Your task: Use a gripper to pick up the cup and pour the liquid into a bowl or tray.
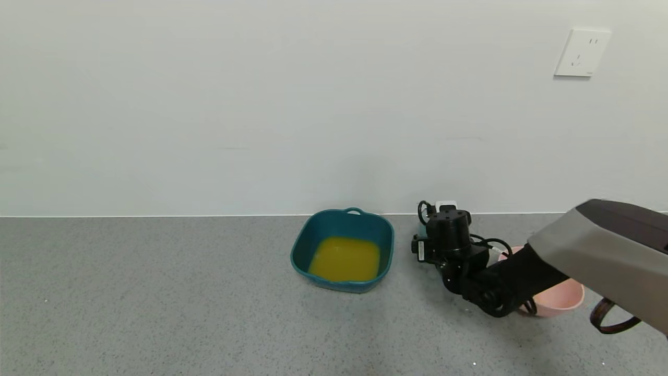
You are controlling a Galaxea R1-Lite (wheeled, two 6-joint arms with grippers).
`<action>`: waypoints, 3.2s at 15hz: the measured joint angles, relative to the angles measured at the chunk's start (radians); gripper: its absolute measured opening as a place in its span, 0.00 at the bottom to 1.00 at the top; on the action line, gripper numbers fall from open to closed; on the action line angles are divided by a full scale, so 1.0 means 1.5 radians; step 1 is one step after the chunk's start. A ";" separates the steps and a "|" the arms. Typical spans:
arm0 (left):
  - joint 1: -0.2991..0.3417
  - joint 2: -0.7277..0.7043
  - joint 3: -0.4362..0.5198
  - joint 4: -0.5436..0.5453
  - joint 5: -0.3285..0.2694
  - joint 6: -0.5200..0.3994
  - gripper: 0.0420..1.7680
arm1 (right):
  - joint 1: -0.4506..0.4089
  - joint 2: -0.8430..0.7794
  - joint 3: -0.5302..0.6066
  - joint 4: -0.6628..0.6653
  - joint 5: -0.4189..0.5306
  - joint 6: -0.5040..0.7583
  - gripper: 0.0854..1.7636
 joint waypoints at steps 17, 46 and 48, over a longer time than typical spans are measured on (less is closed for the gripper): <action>0.000 0.000 0.000 0.000 0.000 0.000 0.97 | 0.099 -0.579 0.164 0.510 0.143 0.040 0.96; 0.000 0.000 0.000 0.000 0.000 0.000 0.97 | -0.321 -1.412 0.339 0.848 0.274 -0.108 0.96; 0.000 0.000 0.000 0.000 0.000 0.000 0.97 | -0.317 -1.451 0.388 0.814 0.272 -0.108 0.96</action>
